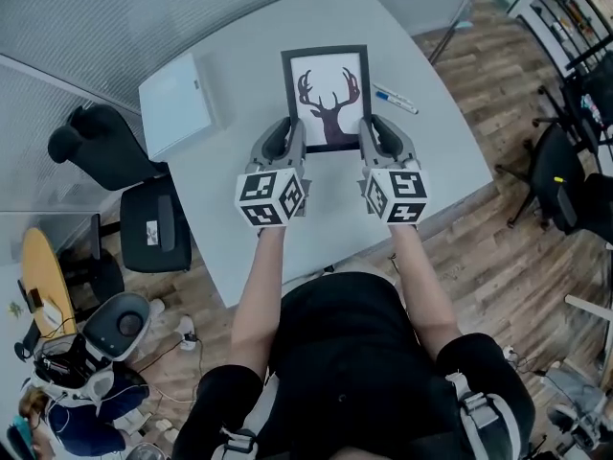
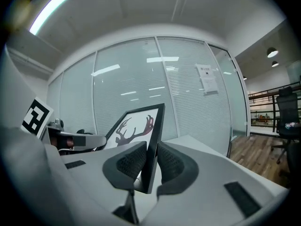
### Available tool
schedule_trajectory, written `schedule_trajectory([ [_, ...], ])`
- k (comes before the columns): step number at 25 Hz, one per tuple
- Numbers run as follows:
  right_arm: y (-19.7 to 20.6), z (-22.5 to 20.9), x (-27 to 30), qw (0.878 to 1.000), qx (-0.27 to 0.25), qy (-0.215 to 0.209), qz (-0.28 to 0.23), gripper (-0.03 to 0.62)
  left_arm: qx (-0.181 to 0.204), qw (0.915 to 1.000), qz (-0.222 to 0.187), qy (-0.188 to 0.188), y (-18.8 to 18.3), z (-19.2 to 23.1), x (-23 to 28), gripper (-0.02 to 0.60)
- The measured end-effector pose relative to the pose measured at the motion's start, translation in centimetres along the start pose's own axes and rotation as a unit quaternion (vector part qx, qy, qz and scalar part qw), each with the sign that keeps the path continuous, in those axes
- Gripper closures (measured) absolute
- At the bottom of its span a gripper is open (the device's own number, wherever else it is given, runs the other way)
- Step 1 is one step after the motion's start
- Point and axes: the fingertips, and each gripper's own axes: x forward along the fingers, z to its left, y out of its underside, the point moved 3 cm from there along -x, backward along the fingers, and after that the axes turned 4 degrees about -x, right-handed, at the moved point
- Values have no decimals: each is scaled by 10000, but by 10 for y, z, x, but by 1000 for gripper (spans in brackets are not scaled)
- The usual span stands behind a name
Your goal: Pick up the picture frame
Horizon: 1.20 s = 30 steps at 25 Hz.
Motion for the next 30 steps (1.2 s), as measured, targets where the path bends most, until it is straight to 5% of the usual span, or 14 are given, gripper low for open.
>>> schedule_trajectory([
  [11, -35, 20, -19, 9986, -267, -10, -465, 507, -4, 9991, -411, 92, -31, -8, -29, 494],
  [30, -26, 119, -107, 9984, -283, 20, -493, 508, -165, 9985, -434, 301, -15, 0, -159, 494],
])
